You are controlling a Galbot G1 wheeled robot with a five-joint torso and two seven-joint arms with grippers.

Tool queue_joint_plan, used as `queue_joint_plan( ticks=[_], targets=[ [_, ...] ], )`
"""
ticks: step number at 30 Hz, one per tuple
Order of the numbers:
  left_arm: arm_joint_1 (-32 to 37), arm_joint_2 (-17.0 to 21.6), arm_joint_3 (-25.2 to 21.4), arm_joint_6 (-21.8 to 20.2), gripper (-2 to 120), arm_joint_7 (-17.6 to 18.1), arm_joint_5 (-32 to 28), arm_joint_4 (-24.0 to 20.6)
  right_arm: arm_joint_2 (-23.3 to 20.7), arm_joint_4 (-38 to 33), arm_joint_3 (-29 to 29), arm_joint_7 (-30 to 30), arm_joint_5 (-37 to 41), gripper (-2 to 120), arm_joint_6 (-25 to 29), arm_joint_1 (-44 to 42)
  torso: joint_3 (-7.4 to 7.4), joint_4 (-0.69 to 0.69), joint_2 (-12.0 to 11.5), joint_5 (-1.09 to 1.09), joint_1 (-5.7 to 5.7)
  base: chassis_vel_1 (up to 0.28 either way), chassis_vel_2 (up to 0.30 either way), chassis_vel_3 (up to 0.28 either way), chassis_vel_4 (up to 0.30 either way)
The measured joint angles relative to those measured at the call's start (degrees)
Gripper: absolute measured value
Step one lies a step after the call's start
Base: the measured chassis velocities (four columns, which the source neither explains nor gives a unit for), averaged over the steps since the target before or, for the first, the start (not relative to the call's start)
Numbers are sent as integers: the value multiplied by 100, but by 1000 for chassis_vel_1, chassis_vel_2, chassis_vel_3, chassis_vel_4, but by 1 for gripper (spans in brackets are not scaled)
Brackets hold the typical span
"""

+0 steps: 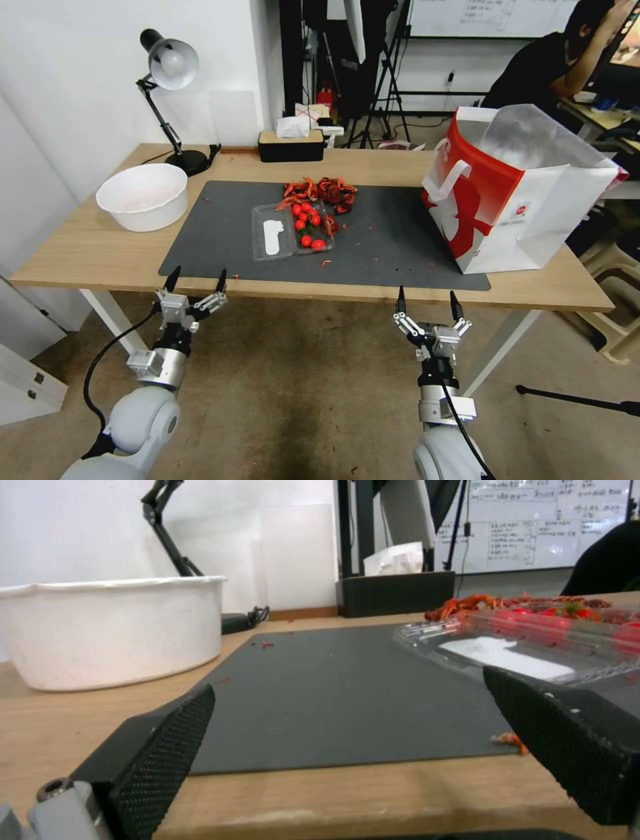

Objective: Pick up the trash from the table and place it into the takeout bag.

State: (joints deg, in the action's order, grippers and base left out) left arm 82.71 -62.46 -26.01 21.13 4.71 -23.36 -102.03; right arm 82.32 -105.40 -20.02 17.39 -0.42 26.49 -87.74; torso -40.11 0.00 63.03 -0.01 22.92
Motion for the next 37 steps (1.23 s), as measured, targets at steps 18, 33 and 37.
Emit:
queue_joint_plan(
  ticks=[18, 33, 37],
  targets=[
    [129, 69, -26, 108, 100, -51, -12, -103, 62, -56, 28, -30, -64, 100, -12, -29, 0, 0, 0, 1, 0, 0, 0, 0, 0],
    [145, 61, -43, 114, 100, -57, 40, -132, 67, -71, 29, -38, -87, 100, -21, -50, 0, 0, 0, 0, 0, 0, 0, 0, 0],
    [146, 54, -50, 115, 100, -57, 62, -136, 65, -73, 28, -37, -90, 100, -24, -54, 0, 0, 0, 0, 0, 0, 0, 0, 0]
  ],
)
